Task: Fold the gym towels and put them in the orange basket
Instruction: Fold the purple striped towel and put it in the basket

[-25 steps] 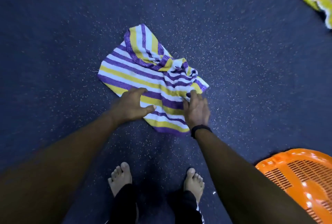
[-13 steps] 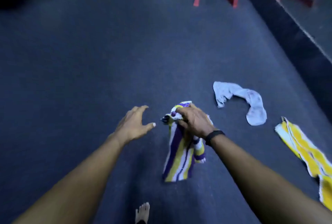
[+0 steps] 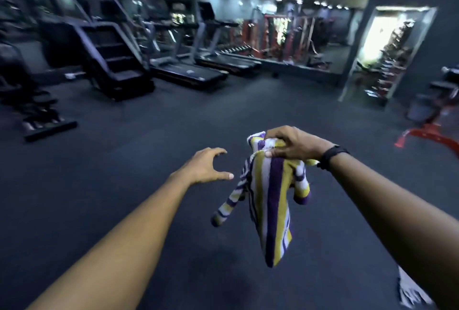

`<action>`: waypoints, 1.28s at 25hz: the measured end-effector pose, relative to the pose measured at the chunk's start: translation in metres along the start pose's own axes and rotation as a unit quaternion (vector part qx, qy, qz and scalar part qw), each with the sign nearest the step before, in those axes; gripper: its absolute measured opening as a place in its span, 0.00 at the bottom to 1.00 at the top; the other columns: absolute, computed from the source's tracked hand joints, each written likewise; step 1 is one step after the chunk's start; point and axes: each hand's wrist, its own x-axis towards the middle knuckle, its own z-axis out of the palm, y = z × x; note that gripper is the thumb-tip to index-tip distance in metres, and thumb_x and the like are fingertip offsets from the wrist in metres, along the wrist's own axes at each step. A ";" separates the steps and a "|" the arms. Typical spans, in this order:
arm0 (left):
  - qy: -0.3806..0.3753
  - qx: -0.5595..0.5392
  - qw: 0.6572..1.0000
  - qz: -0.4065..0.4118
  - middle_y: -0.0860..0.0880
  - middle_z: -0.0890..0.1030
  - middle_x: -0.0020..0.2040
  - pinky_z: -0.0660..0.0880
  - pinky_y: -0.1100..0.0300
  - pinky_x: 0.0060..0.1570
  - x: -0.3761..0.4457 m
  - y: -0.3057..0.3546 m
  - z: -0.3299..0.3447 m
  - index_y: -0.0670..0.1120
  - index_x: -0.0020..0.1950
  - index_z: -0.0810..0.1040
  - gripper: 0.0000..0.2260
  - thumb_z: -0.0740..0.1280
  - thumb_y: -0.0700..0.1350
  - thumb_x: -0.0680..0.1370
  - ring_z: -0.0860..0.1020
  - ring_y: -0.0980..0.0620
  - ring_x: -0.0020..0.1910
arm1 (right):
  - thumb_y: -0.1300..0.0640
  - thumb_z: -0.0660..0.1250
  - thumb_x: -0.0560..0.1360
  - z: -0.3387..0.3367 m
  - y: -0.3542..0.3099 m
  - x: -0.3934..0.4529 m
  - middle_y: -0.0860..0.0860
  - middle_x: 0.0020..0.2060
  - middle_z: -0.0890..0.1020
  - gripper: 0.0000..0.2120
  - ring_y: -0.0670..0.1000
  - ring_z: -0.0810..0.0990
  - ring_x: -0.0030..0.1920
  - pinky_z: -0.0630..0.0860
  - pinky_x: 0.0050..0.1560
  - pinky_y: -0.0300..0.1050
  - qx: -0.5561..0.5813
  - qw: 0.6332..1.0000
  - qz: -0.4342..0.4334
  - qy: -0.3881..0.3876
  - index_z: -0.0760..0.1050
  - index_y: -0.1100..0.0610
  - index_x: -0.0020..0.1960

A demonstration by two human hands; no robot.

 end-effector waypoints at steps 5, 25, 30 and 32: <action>0.052 -0.004 0.999 -0.016 0.49 0.71 0.69 0.66 0.55 0.68 -0.074 -0.034 -0.081 0.51 0.72 0.69 0.38 0.74 0.64 0.66 0.68 0.52 0.69 | 0.49 0.72 0.73 -0.008 -0.125 0.051 0.47 0.40 0.78 0.09 0.49 0.77 0.43 0.71 0.43 0.41 -0.035 0.996 -0.066 0.048 0.73 0.50 0.43; 0.319 0.060 0.928 -0.180 0.52 0.81 0.37 0.77 0.54 0.42 -0.263 -0.138 -0.274 0.49 0.36 0.77 0.10 0.71 0.54 0.69 0.81 0.48 0.43 | 0.50 0.72 0.72 0.061 -0.452 0.197 0.54 0.52 0.80 0.14 0.56 0.77 0.53 0.74 0.51 0.48 -0.070 0.957 -0.275 0.068 0.74 0.55 0.53; 0.422 -0.032 0.894 -0.148 0.46 0.80 0.41 0.71 0.59 0.44 -0.273 -0.146 -0.311 0.49 0.42 0.75 0.06 0.65 0.40 0.76 0.77 0.49 0.42 | 0.33 0.71 0.66 0.058 -0.451 0.200 0.49 0.49 0.81 0.25 0.50 0.79 0.50 0.75 0.53 0.47 -0.018 0.968 -0.250 0.025 0.77 0.52 0.51; 0.430 -0.048 0.896 -0.100 0.46 0.78 0.41 0.70 0.58 0.44 -0.268 -0.133 -0.326 0.49 0.42 0.74 0.07 0.63 0.38 0.77 0.75 0.50 0.41 | 0.30 0.70 0.63 0.061 -0.452 0.196 0.46 0.42 0.80 0.29 0.46 0.78 0.44 0.74 0.47 0.43 0.007 0.968 -0.252 -0.020 0.79 0.53 0.49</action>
